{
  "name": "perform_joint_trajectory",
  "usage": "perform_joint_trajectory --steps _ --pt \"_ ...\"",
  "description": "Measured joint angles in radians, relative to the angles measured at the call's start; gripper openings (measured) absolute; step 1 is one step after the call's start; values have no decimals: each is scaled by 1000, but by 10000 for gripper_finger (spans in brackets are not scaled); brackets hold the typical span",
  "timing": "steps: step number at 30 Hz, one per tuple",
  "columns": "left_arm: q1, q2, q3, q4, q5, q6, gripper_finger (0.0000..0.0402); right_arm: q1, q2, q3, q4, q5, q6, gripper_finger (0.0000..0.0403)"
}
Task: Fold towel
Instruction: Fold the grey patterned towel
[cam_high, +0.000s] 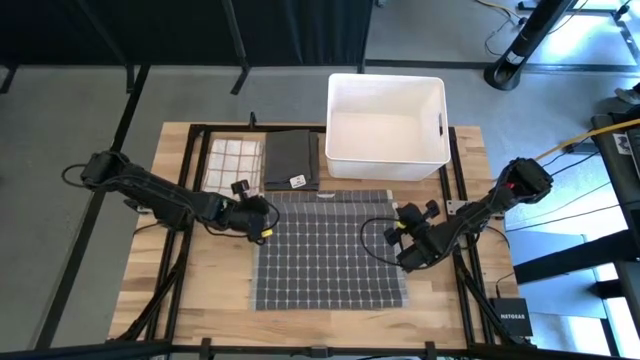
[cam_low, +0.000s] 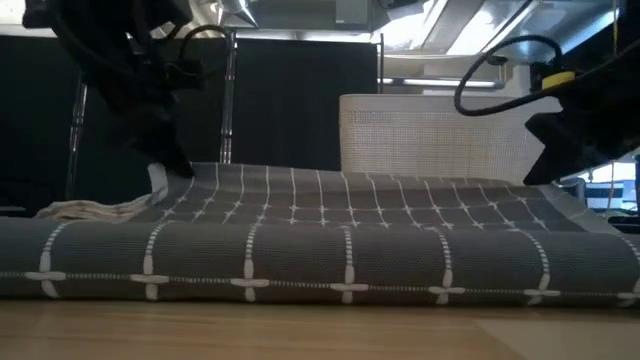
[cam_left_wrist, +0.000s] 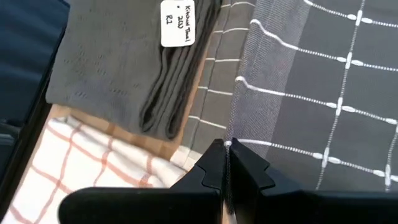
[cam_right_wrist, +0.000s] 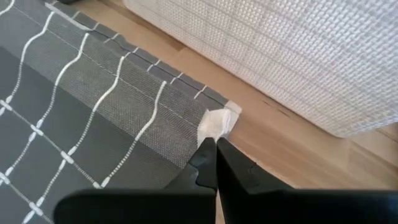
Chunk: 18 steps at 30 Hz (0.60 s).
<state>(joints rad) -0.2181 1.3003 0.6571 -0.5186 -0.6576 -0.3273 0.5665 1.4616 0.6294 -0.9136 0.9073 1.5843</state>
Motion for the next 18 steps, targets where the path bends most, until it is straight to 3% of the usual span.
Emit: perform_joint_trajectory --steps 18 --pt "108 0 -11 50 0 67 6 -140 0 -16 91 28 -128 7"
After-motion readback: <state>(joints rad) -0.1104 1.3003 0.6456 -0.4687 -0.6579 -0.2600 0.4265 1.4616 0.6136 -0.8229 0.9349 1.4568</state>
